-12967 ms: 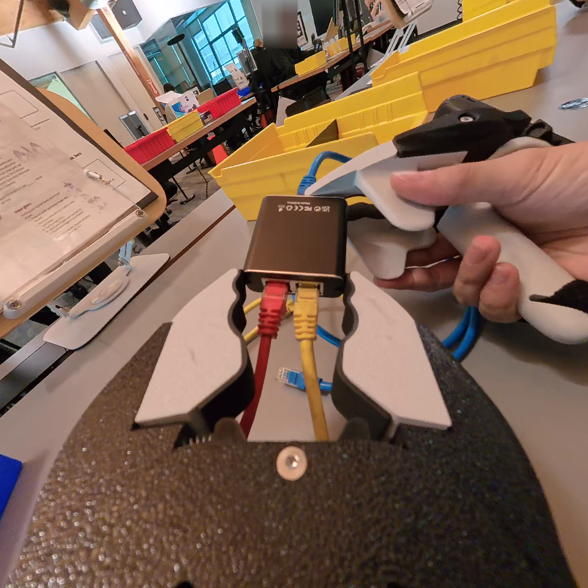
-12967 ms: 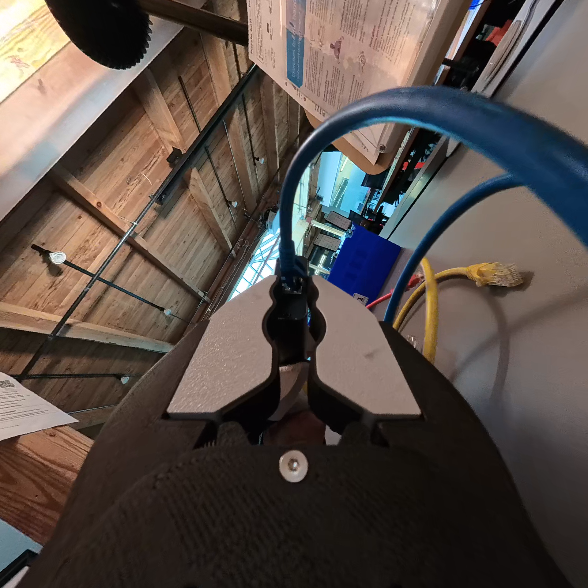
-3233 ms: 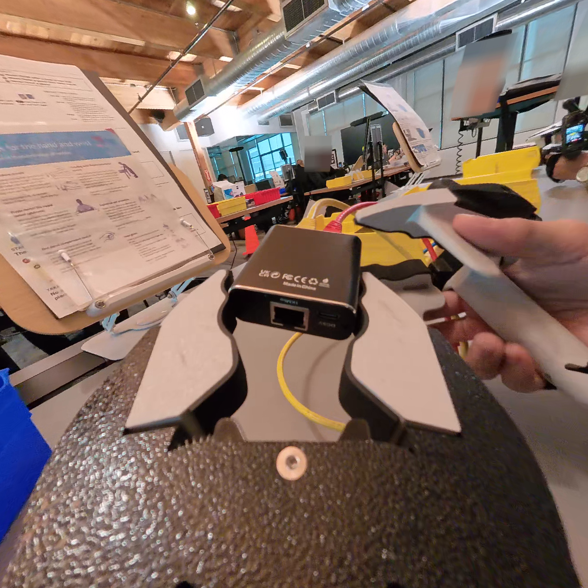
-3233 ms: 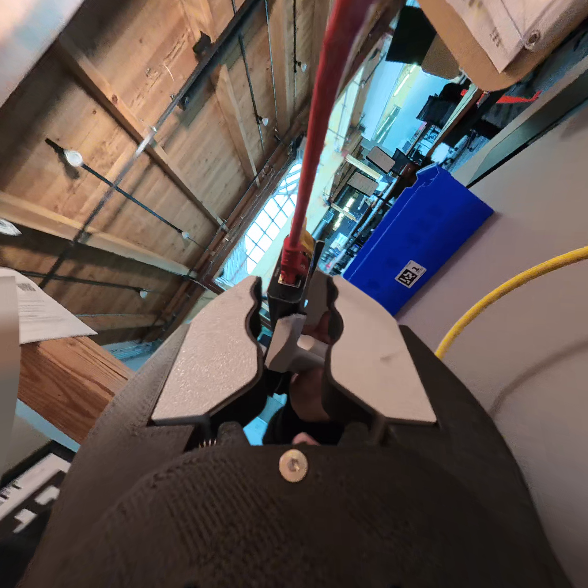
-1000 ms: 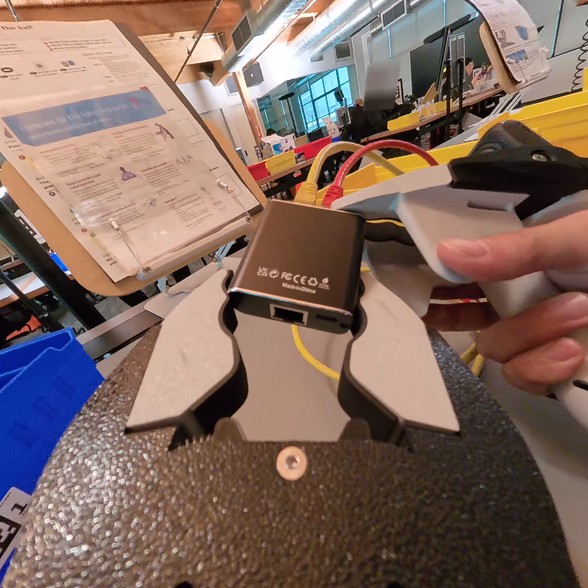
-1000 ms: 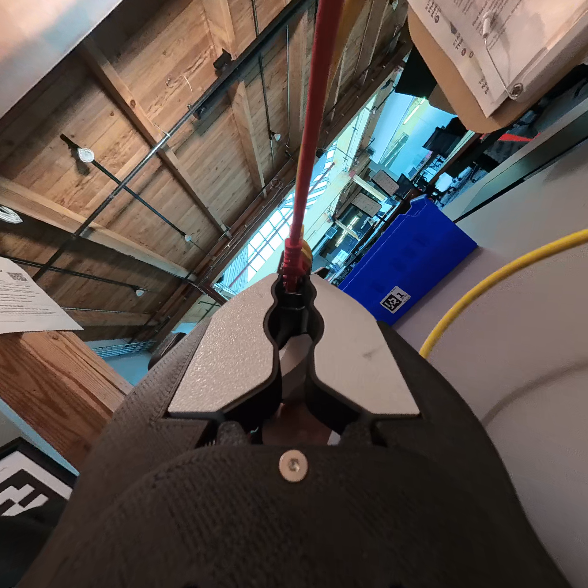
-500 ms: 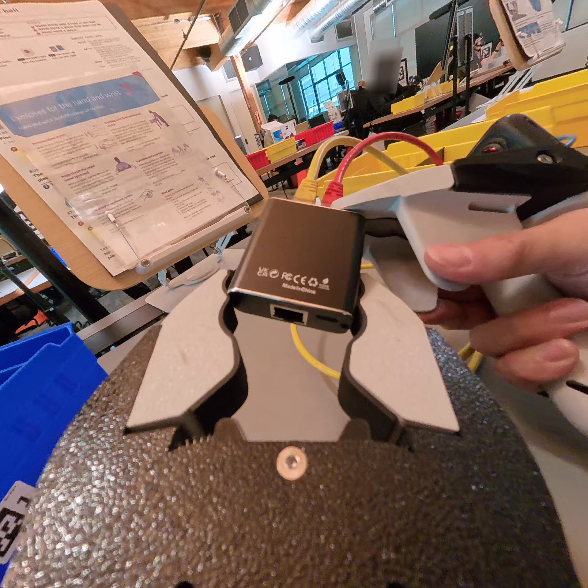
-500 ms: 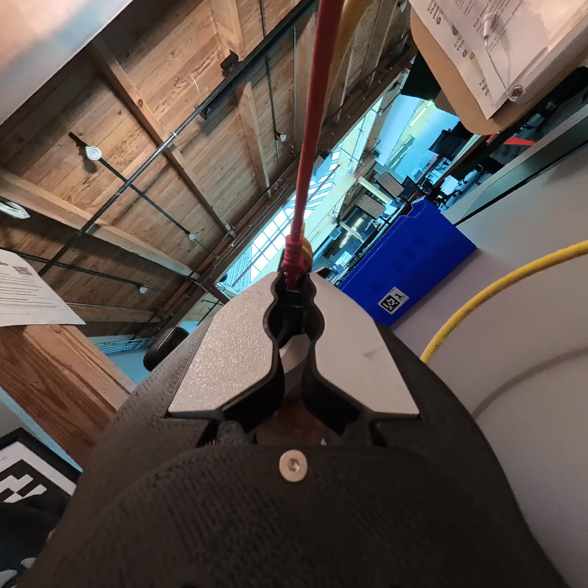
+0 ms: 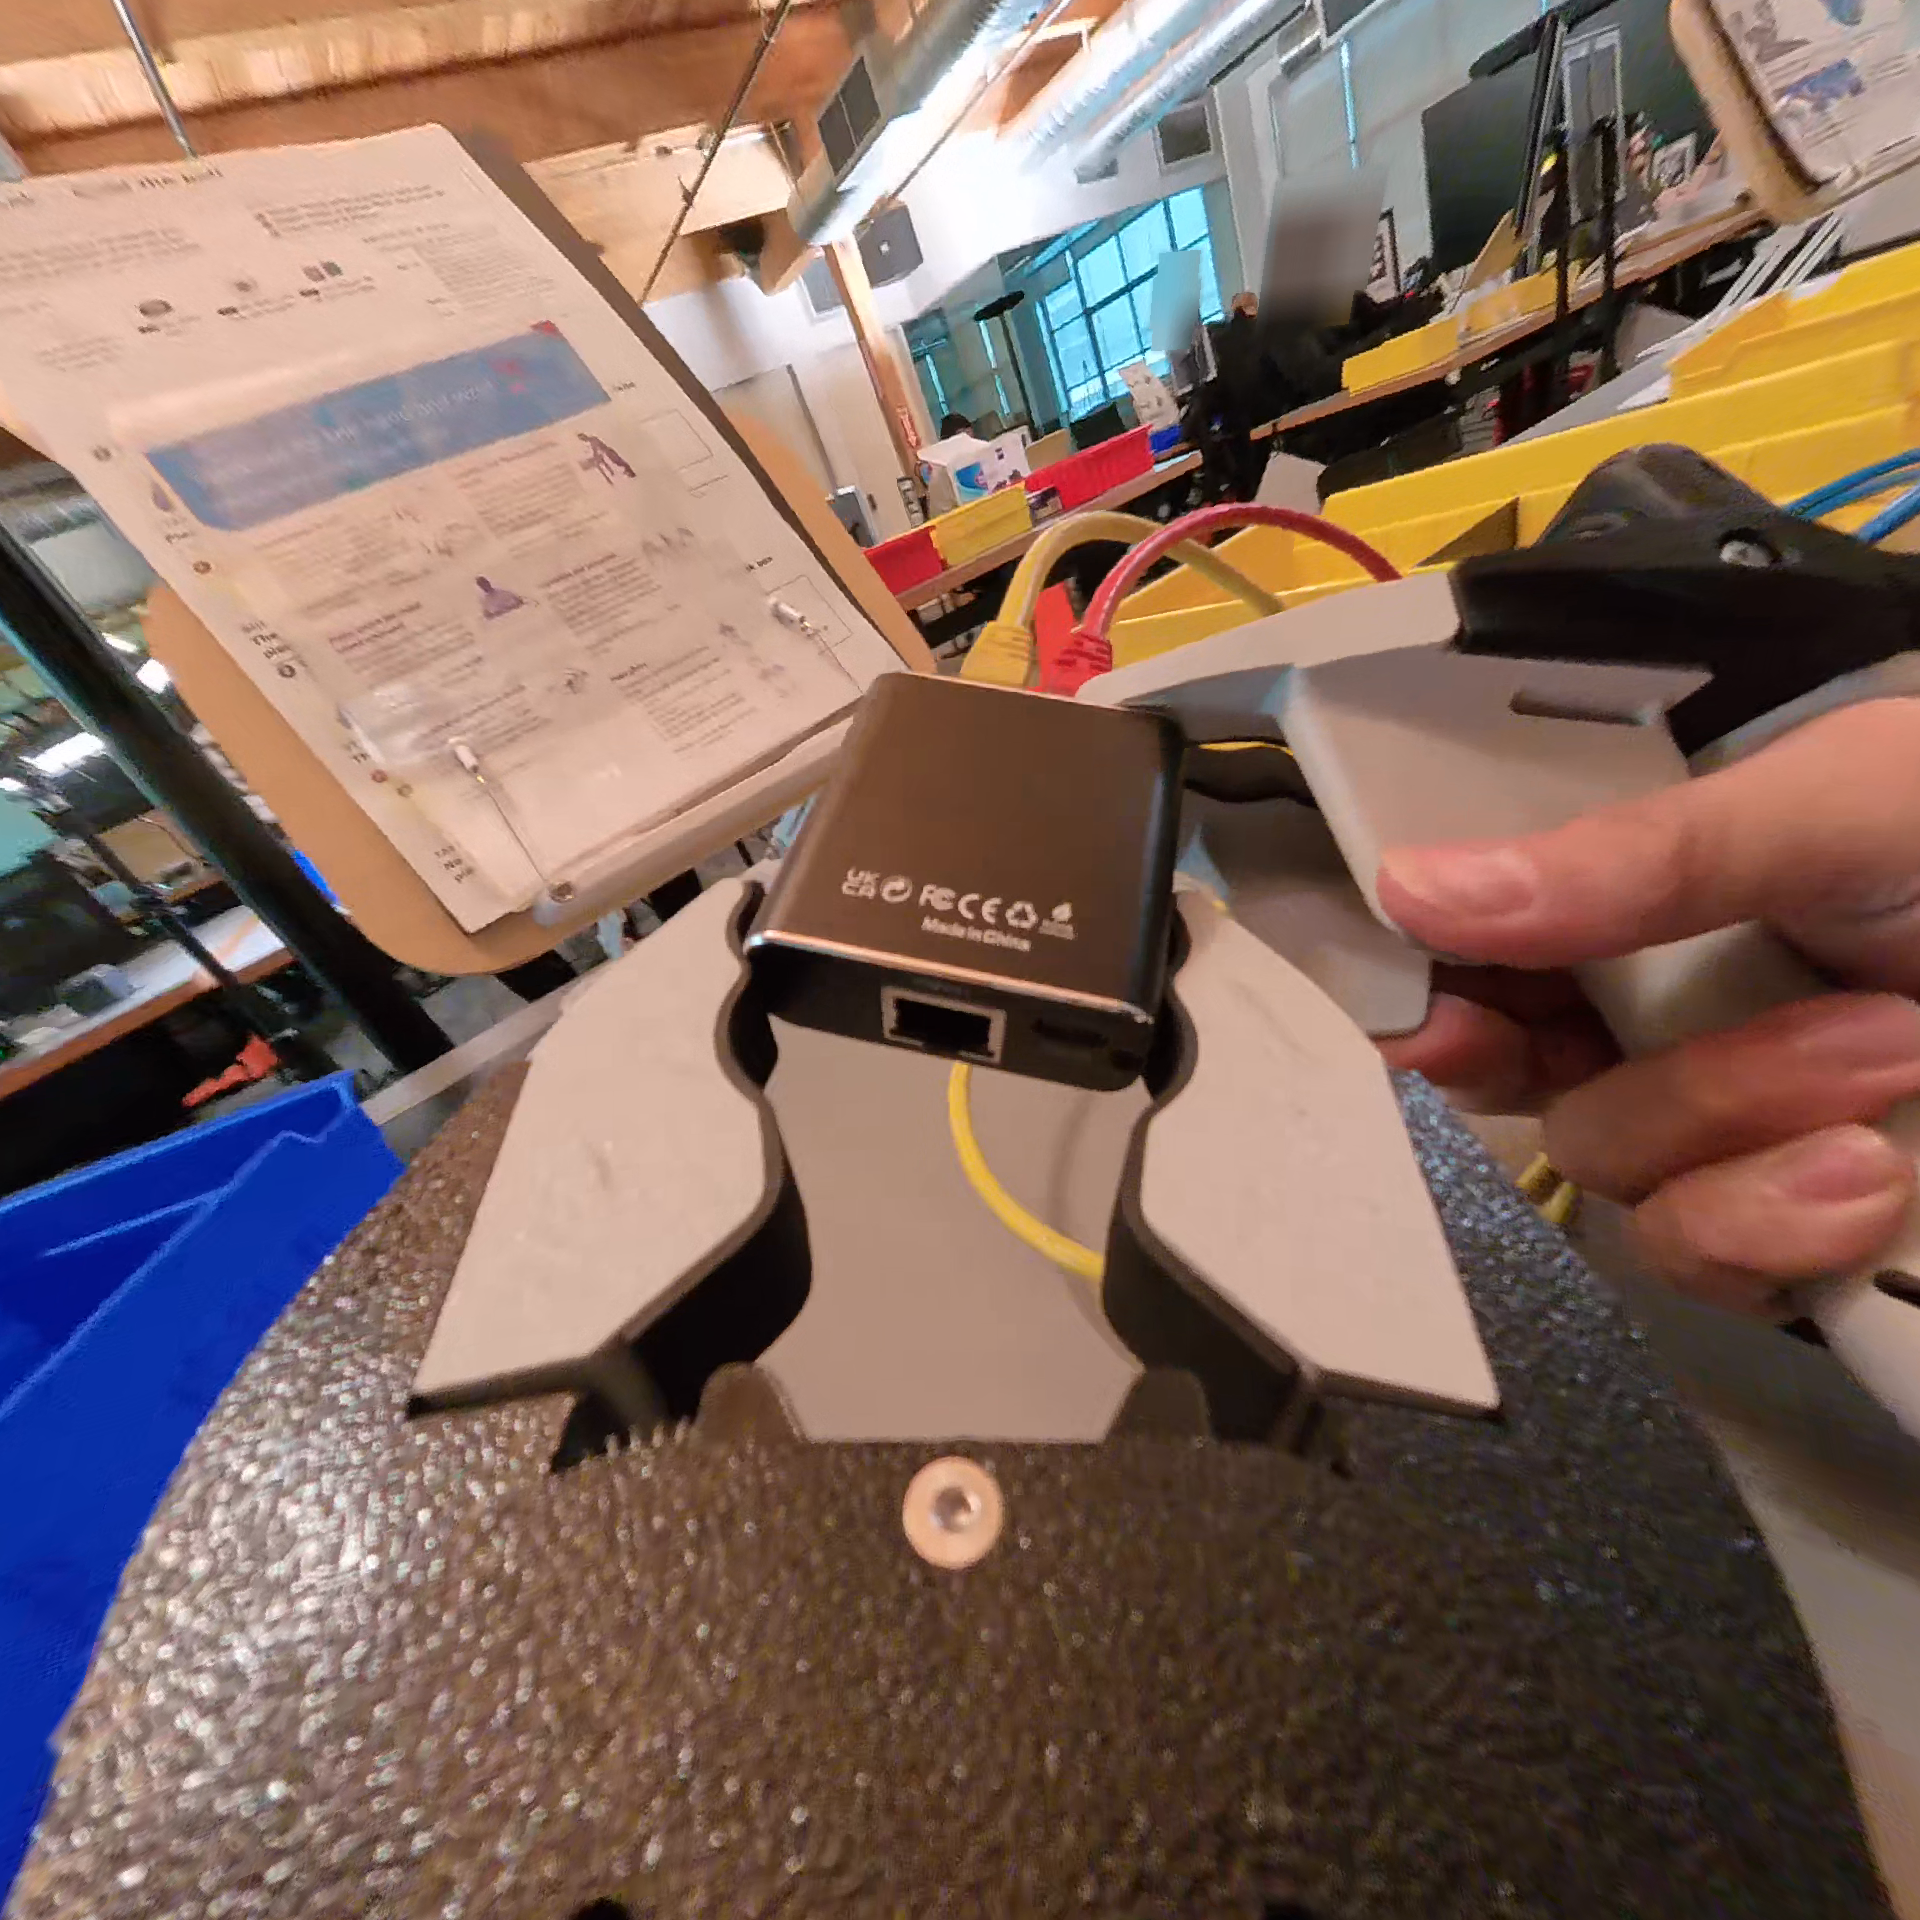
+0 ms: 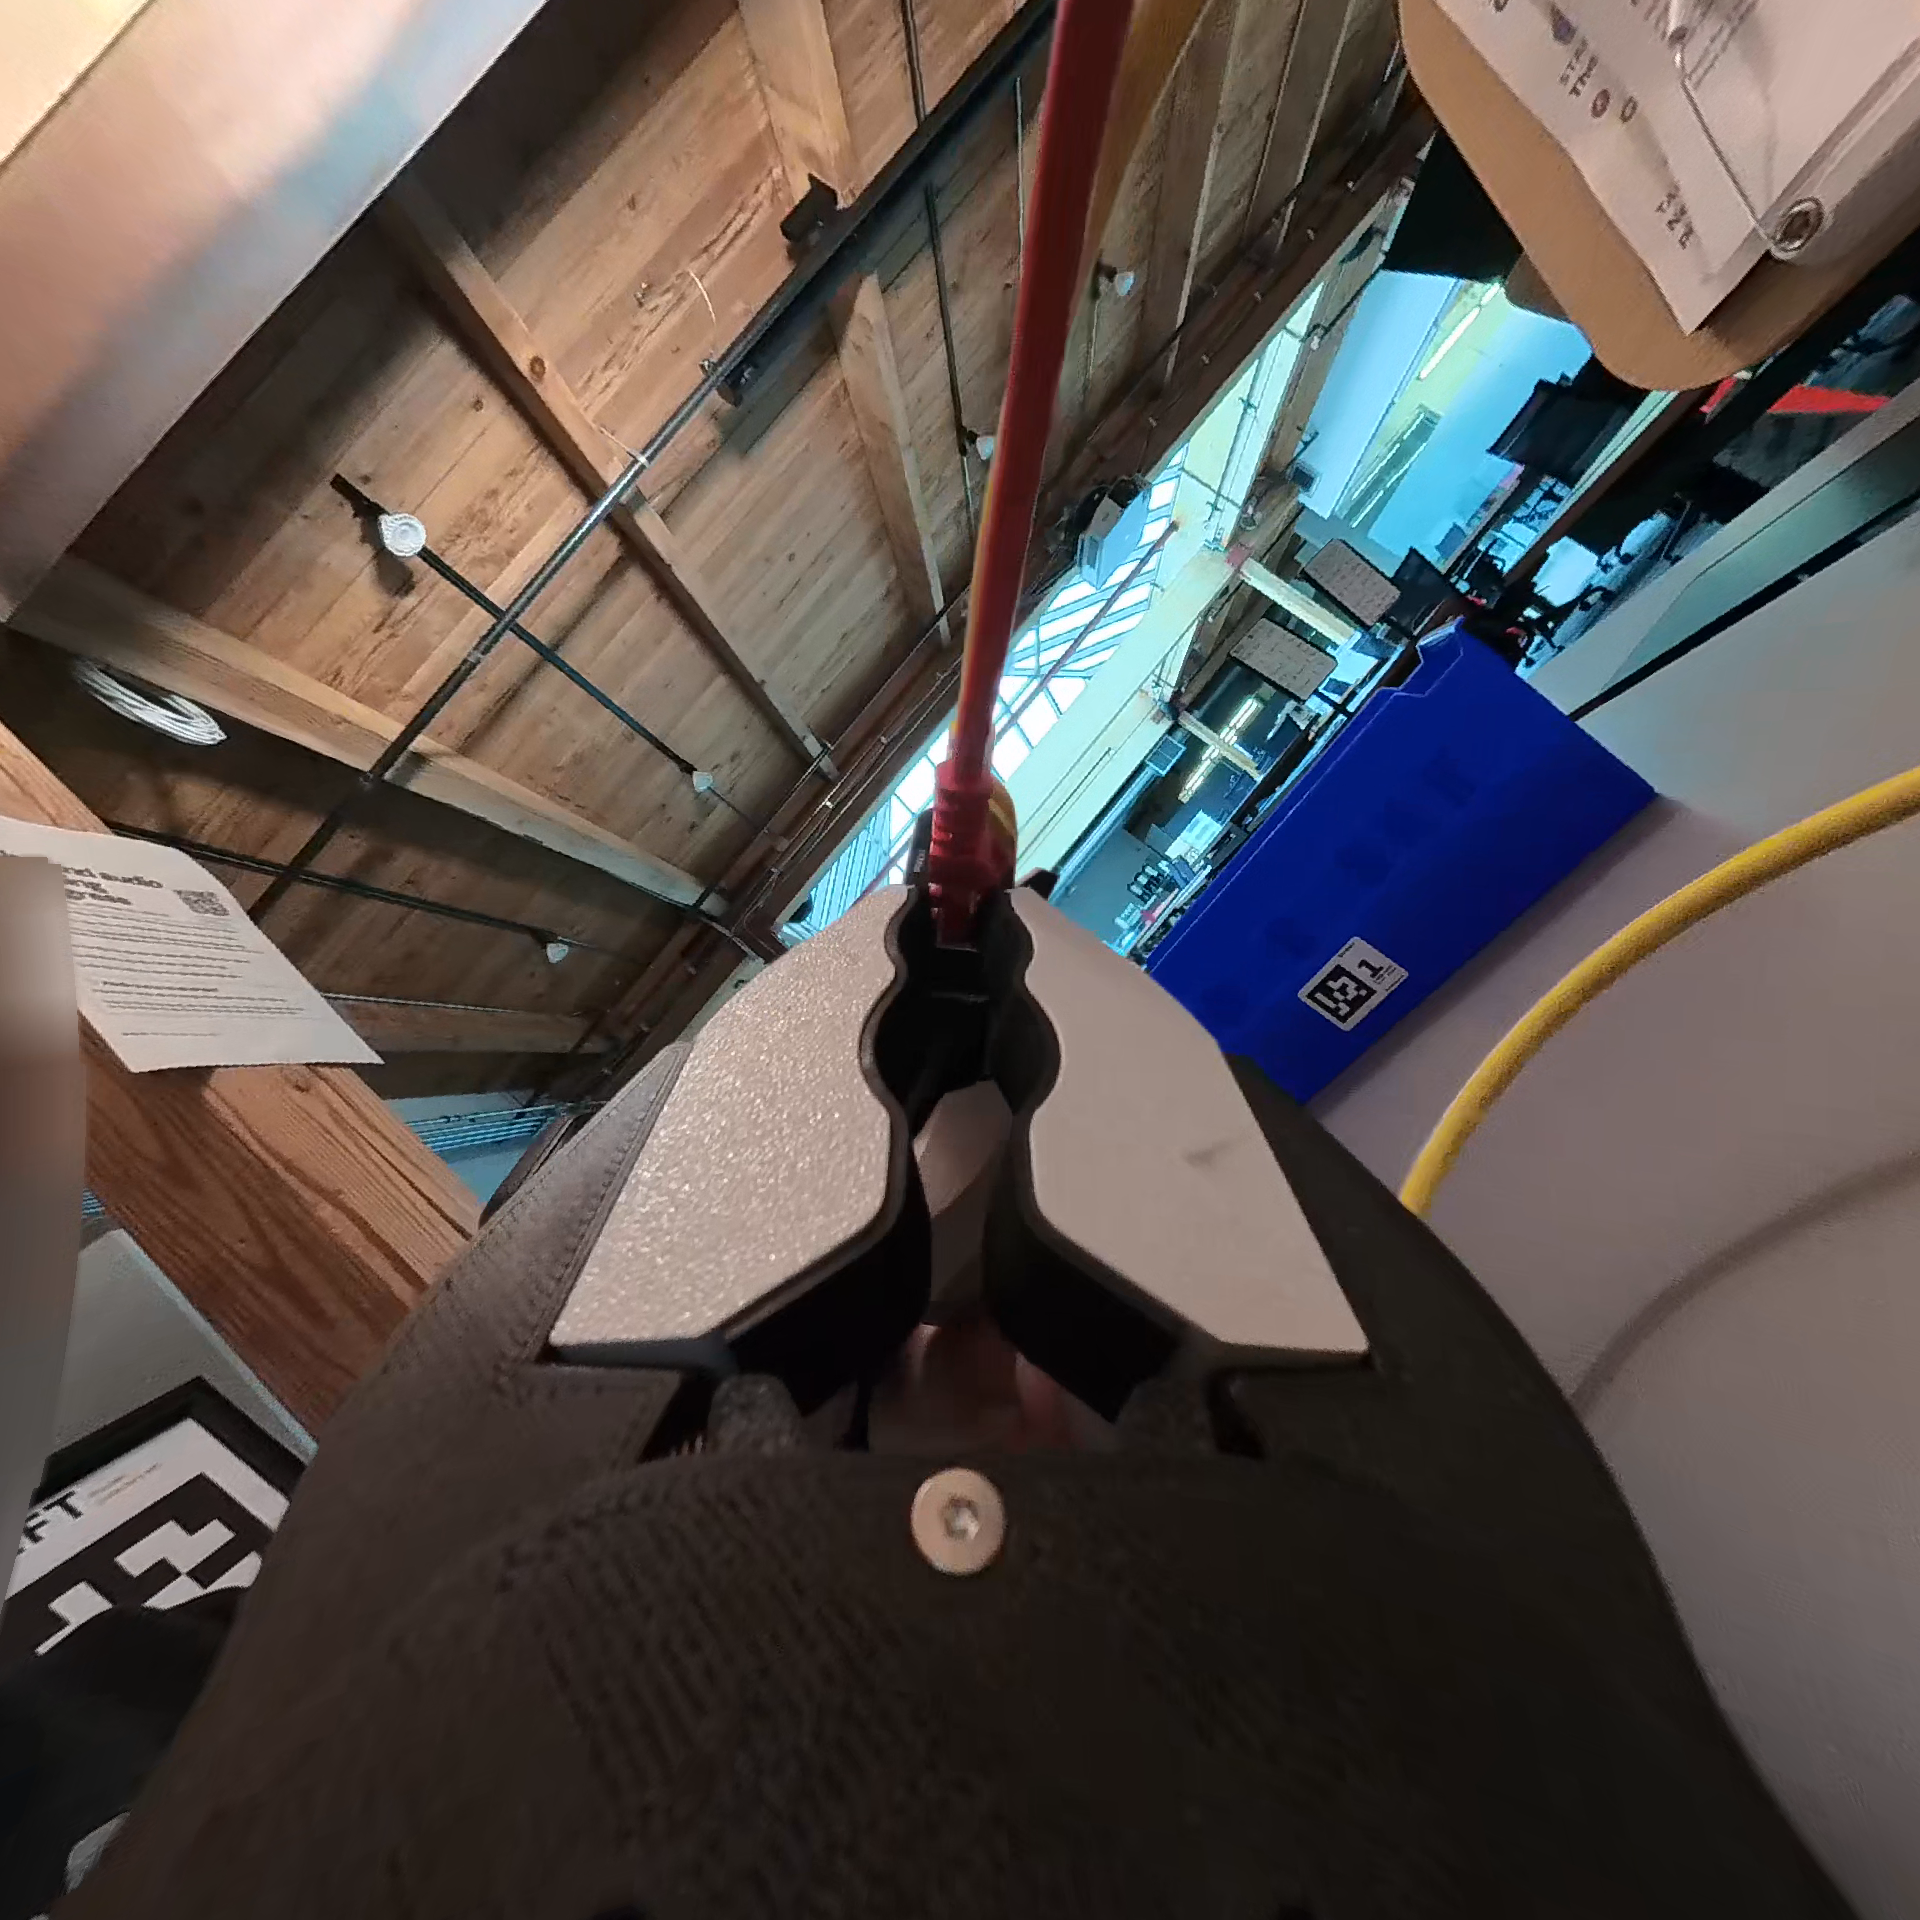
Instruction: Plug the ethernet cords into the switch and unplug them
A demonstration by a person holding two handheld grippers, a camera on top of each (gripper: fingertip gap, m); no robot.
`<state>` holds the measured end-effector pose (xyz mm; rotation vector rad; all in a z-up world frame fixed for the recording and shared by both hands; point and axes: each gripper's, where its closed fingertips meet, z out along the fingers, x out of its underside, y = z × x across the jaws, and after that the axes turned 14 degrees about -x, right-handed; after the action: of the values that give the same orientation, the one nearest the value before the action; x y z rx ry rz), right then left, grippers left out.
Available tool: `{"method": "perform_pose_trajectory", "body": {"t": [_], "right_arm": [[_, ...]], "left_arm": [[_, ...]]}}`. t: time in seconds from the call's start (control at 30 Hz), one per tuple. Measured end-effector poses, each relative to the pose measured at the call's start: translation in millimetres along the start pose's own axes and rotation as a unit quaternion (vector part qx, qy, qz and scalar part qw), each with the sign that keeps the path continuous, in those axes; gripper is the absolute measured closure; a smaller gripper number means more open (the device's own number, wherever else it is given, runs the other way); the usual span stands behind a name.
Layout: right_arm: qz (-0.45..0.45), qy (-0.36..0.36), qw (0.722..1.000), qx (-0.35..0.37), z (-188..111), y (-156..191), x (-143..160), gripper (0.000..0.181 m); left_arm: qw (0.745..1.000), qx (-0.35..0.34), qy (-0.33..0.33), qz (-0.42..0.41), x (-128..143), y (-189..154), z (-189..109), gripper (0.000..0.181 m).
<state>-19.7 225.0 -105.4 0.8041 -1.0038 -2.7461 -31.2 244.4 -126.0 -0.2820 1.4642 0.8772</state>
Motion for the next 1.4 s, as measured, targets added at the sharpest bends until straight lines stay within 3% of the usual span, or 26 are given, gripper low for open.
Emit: {"method": "perform_pose_trajectory", "body": {"t": [0.13,0.27,0.4,0.8,1.0,1.13,1.27,1.4], "right_arm": [[0.001,-0.007,1.000,0.003,-1.9,-0.7,-1.2,0.169],[-0.007,0.002,1.000,0.021,-4.0,-4.9,-1.4,0.169],[-0.012,0.019,0.999,0.022,2.7,0.9,-0.9,0.170],[0.026,-0.015,0.999,0.018,3.3,-0.5,0.0,0.170],[-0.016,-0.002,1.000,-0.004,0.0,1.9,-0.6,0.170],[-0.018,-0.016,1.000,-0.001,-1.5,-2.6,-2.3,0.169],[-0.007,-0.019,1.000,-0.015,5.4,-0.1,-2.0,0.170],[-0.022,-0.019,1.000,-0.004,4.5,-4.2,-6.4,0.170]], "left_arm": [[0.999,-0.019,0.000,0.031,0.4,0.8,0.5,0.112],[0.998,0.016,0.025,-0.060,3.9,-6.2,2.0,0.112],[1.000,0.003,-0.009,-0.026,-1.7,0.8,-0.6,0.112],[1.000,-0.001,-0.015,-0.021,-2.3,2.5,-0.4,0.112],[1.000,0.001,-0.009,-0.002,1.4,-0.1,1.0,0.112],[0.998,0.029,0.005,-0.050,4.4,-4.9,3.3,0.112],[0.999,-0.032,-0.027,0.031,-3.5,5.6,1.2,0.112],[1.000,-0.021,-0.006,-0.013,0.6,5.6,3.1,0.112]]}}
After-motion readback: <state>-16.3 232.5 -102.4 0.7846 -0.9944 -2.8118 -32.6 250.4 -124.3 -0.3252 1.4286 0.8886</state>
